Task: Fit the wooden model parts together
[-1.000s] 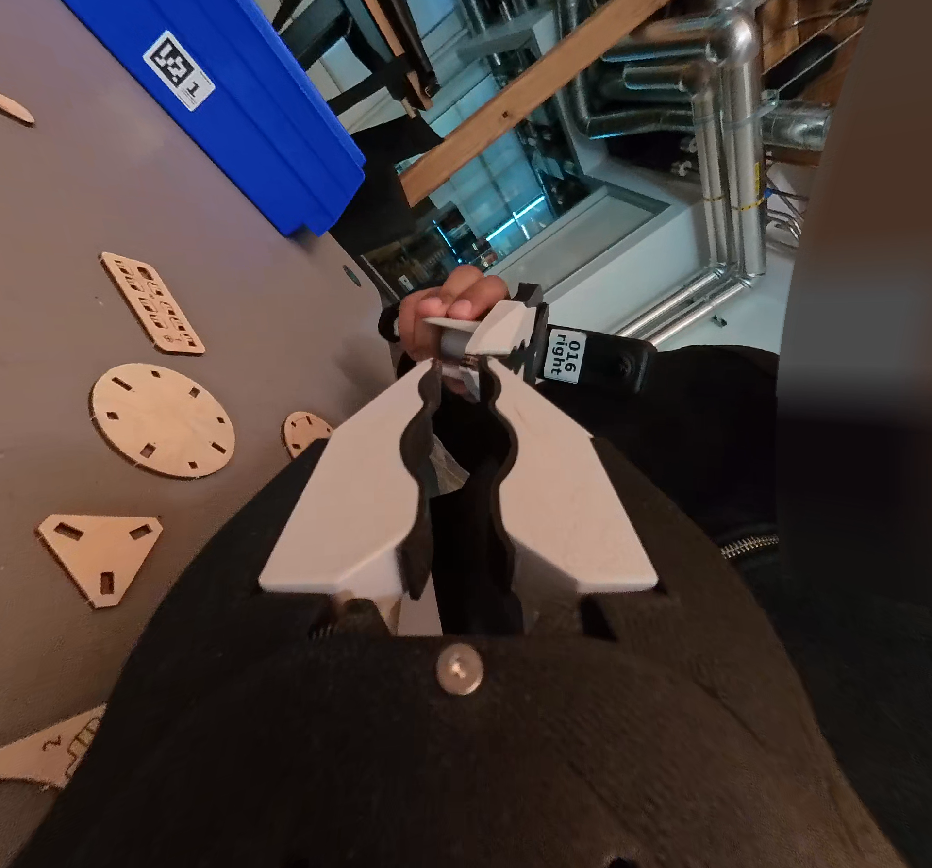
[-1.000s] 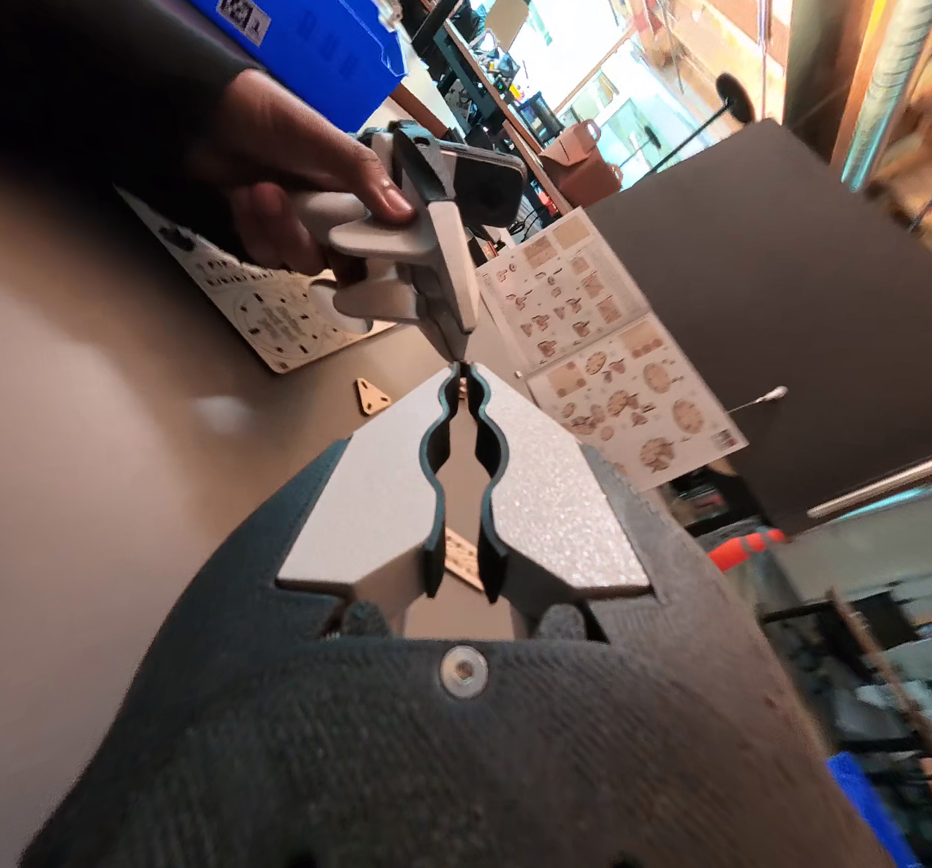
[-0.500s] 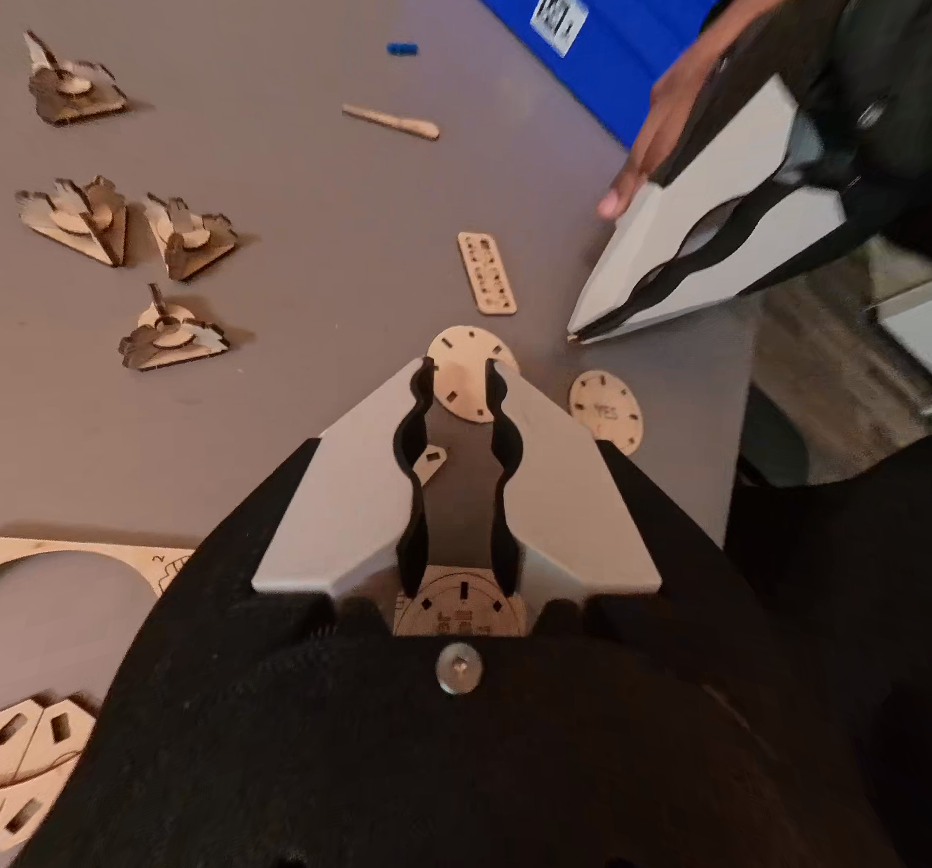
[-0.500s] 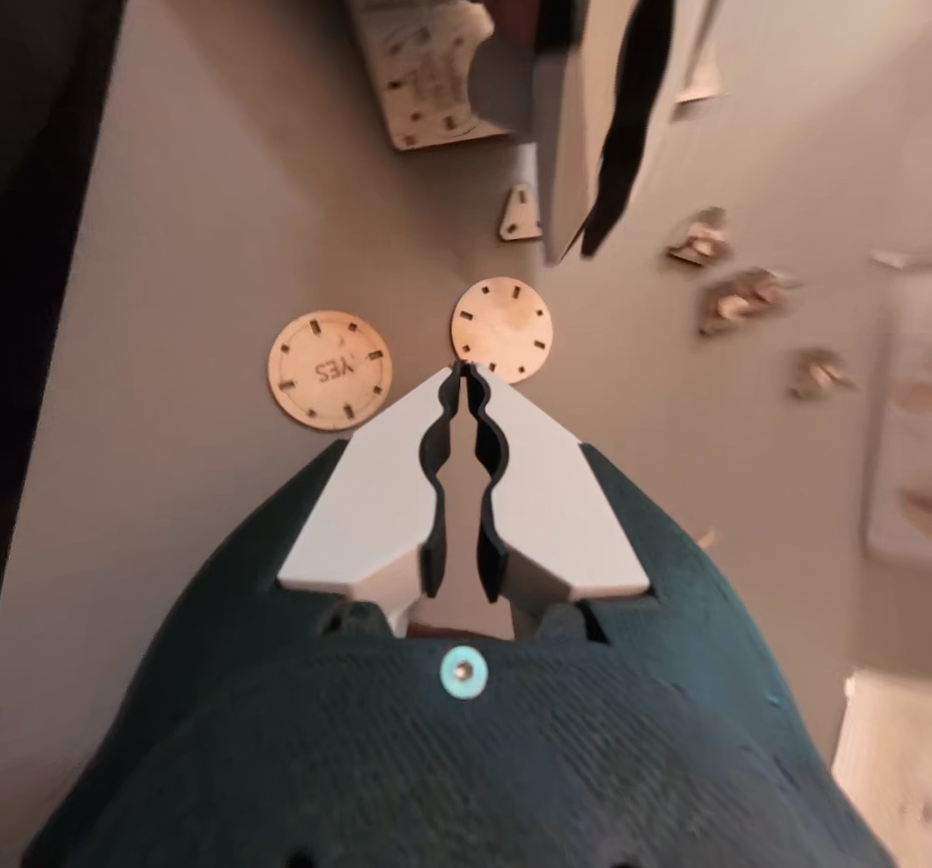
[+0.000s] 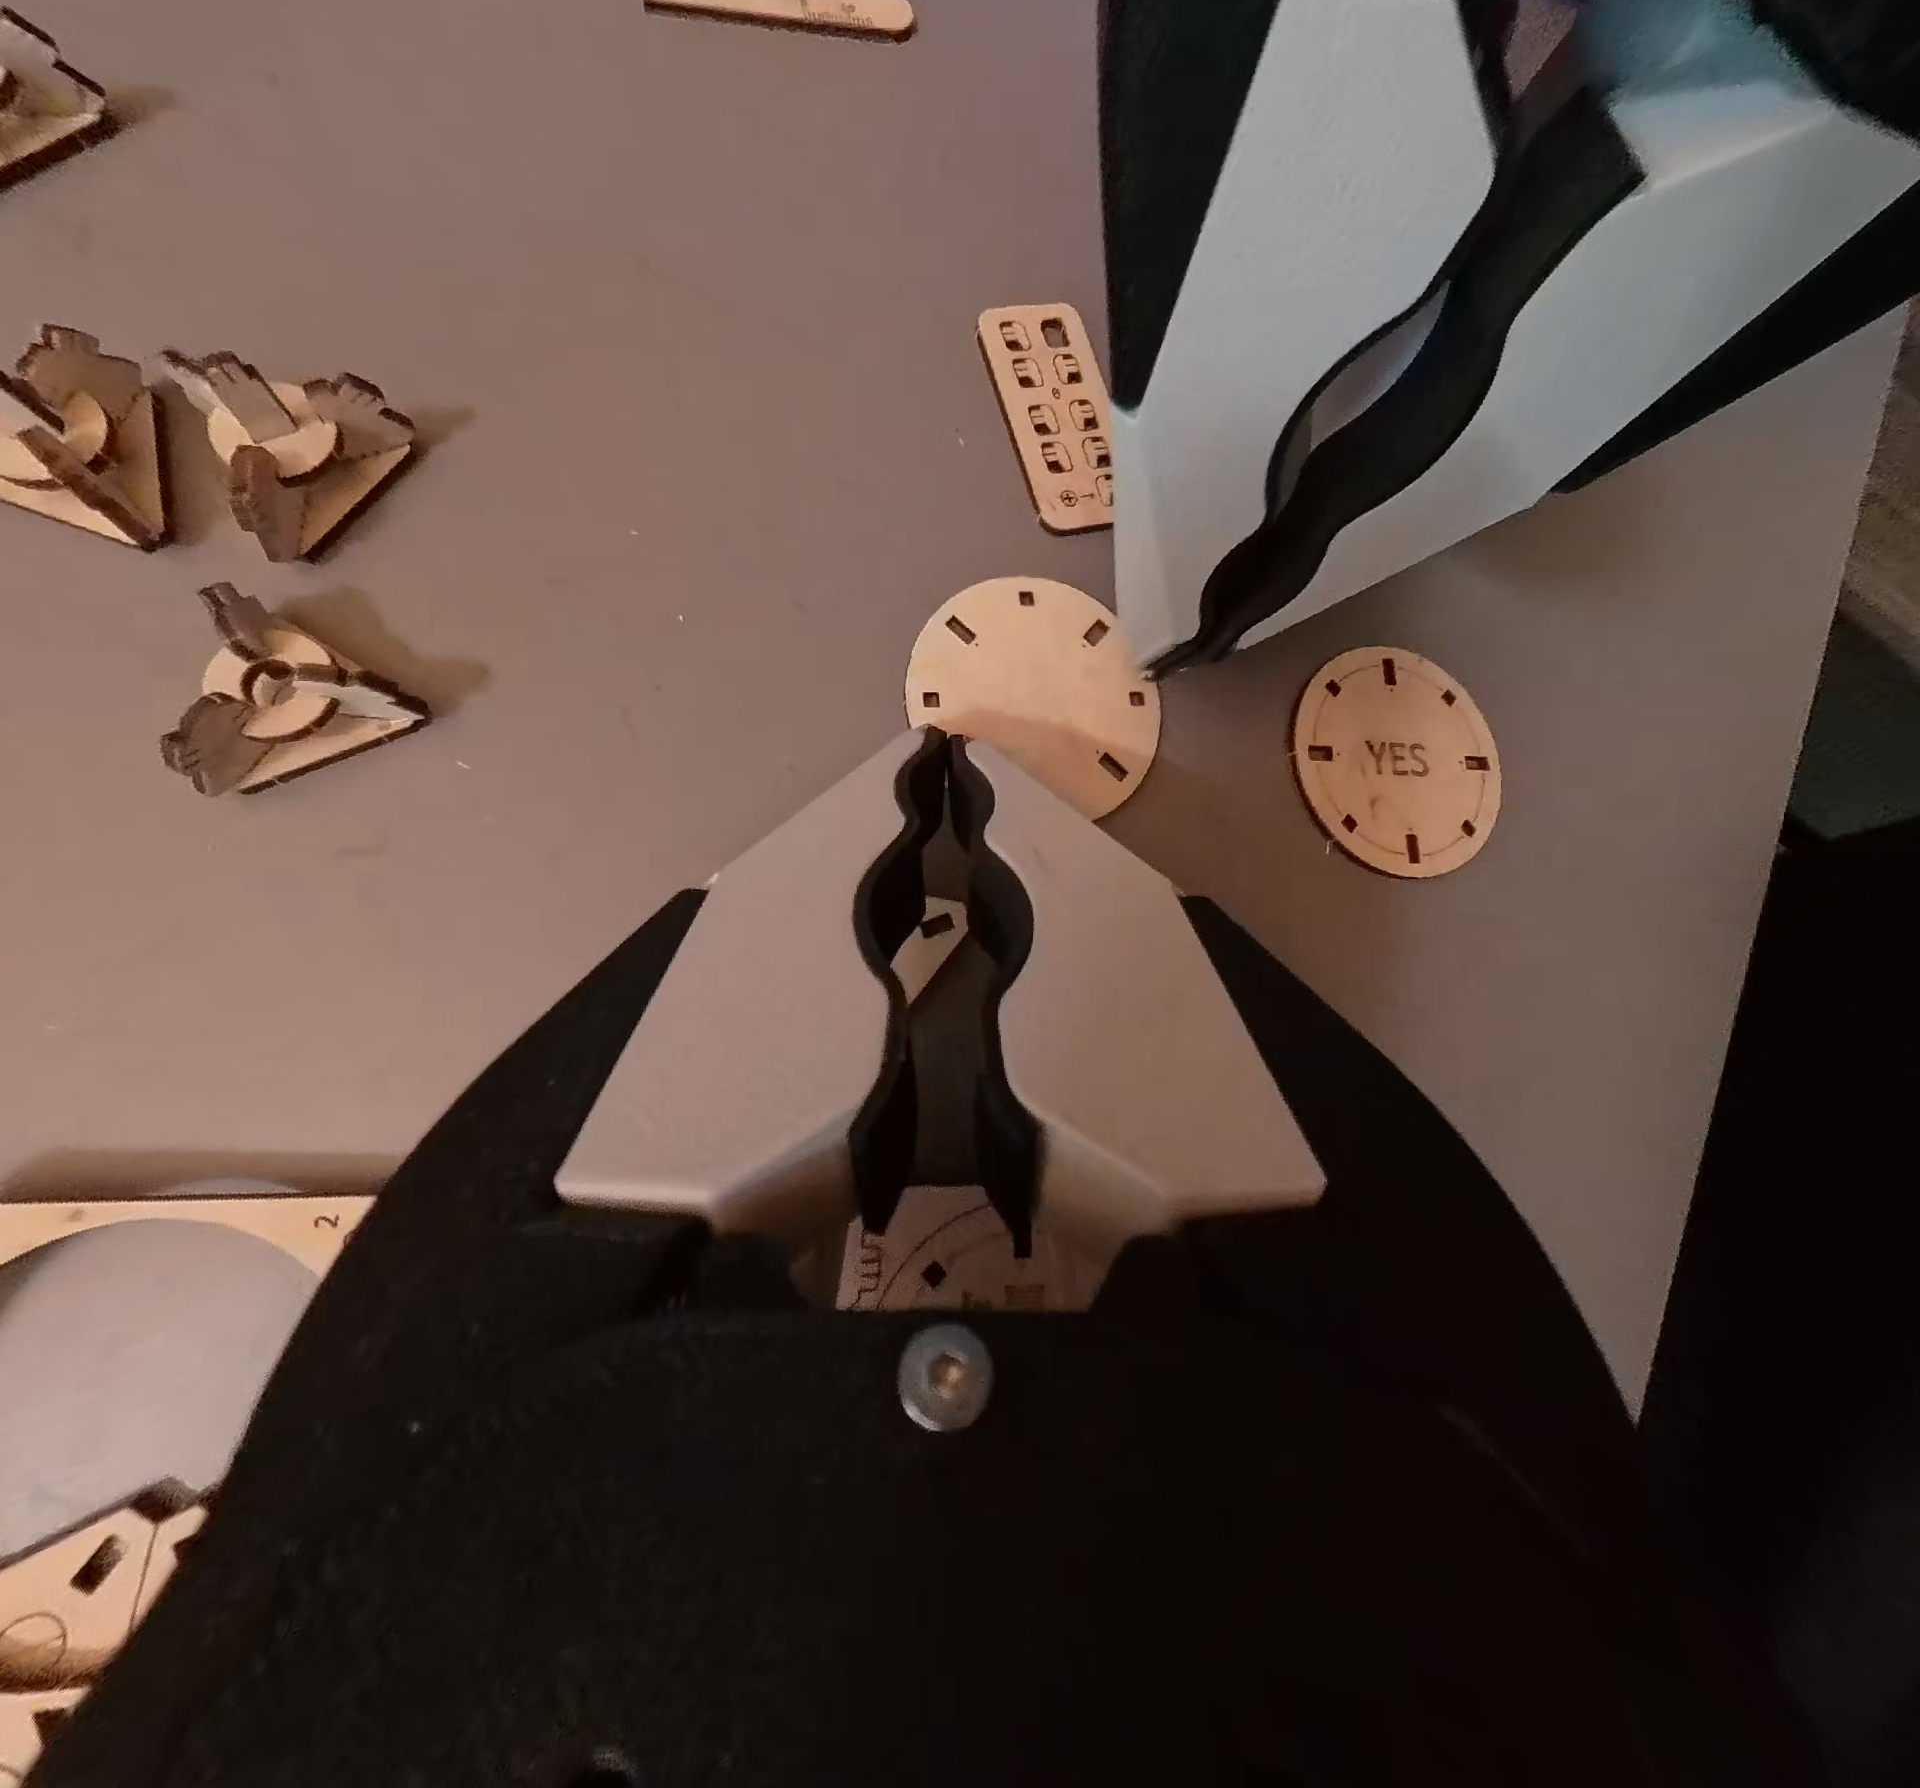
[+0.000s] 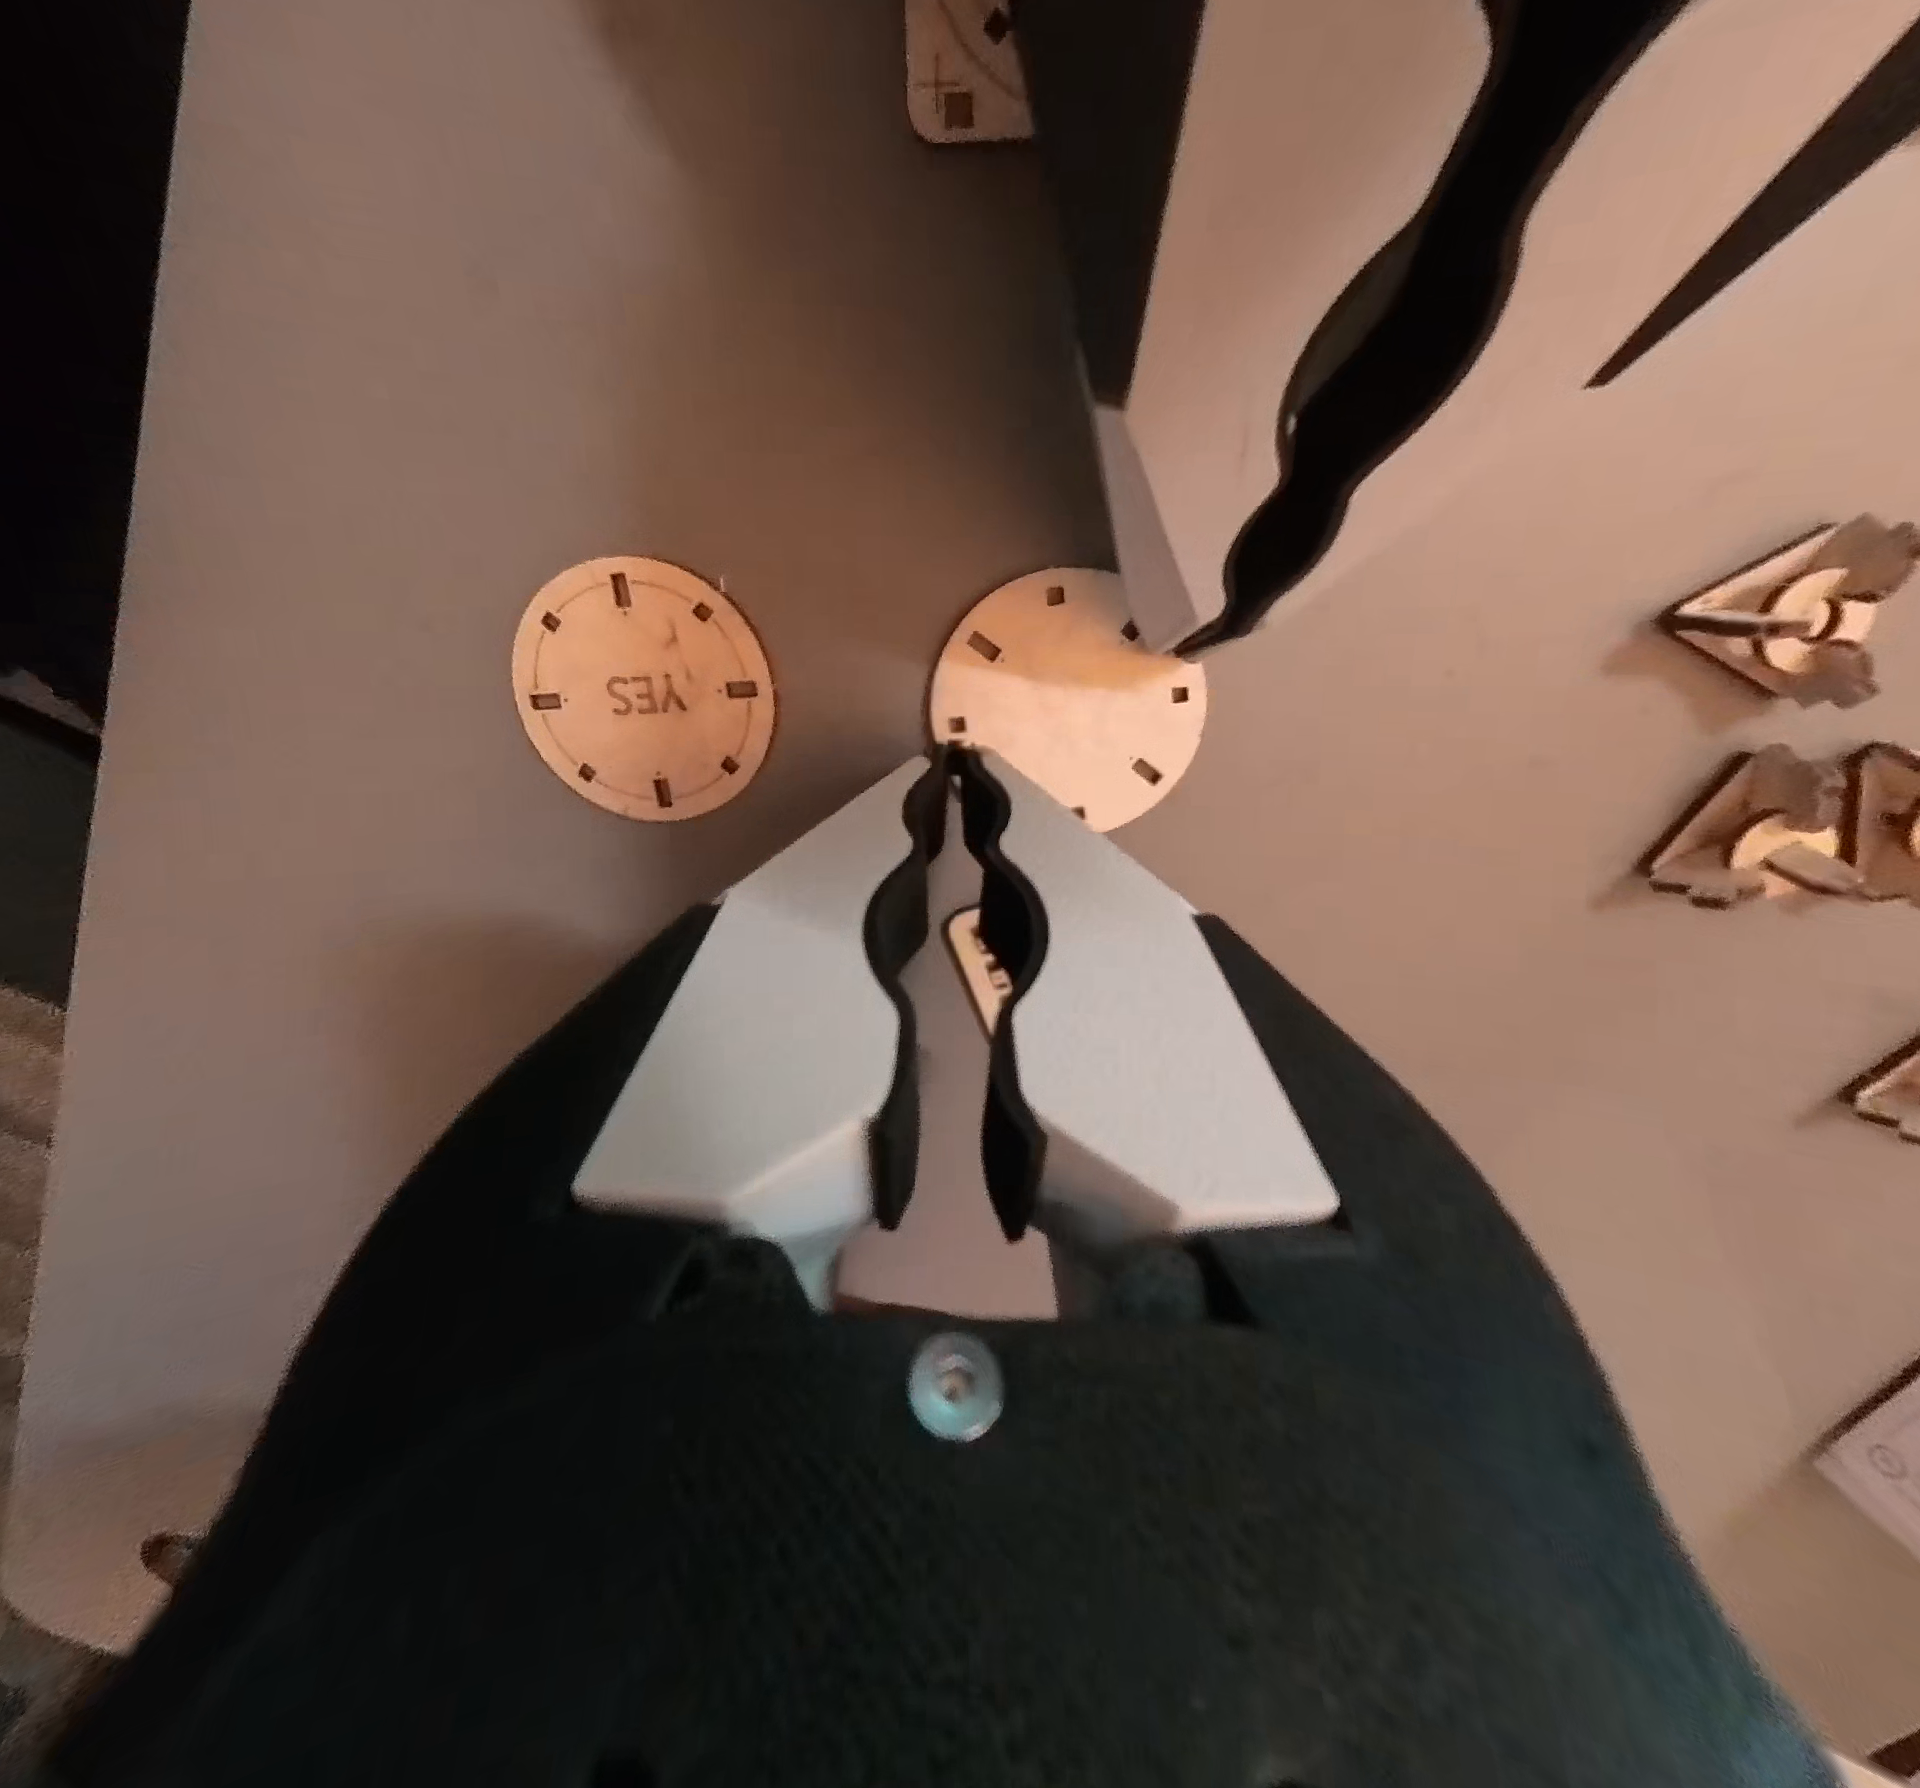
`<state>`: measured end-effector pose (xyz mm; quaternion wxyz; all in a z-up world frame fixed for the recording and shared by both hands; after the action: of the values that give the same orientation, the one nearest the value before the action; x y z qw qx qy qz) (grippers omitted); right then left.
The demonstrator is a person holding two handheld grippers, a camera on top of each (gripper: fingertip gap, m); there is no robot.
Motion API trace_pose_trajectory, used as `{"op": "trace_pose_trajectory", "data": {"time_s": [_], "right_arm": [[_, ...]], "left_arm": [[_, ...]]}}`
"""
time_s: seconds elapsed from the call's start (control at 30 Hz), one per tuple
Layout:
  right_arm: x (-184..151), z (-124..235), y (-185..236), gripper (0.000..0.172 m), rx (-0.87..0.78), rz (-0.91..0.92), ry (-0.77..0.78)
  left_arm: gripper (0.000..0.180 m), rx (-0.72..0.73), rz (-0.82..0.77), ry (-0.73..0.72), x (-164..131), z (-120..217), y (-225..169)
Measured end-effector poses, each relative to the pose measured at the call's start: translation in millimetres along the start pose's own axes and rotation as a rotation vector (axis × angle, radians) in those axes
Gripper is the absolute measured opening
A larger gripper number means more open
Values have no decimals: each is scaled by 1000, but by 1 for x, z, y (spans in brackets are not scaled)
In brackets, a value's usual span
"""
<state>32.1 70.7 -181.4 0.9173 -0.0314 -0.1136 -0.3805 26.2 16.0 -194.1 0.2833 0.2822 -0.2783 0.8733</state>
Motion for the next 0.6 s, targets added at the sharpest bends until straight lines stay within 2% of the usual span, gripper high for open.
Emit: {"op": "trace_pose_trajectory", "data": {"time_s": [0.23,0.6], "right_arm": [[0,-4,-2,1,80,0,27],[4,-5,-1,1,118,14,45]], "left_arm": [[0,-1,3,-1,0,0,0],[0,-13,16,-1,0,0,0]]}}
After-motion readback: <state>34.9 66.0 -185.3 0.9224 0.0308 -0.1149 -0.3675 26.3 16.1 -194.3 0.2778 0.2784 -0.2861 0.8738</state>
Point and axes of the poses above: each gripper's, where its closed fingertips meet, z back along the fingers, x out of its top, y = z × x across the jaws, the point moved 3 cm from there along z, back along the fingers, and after that the axes turned 8 degrees about z, right-handed, at the moved point
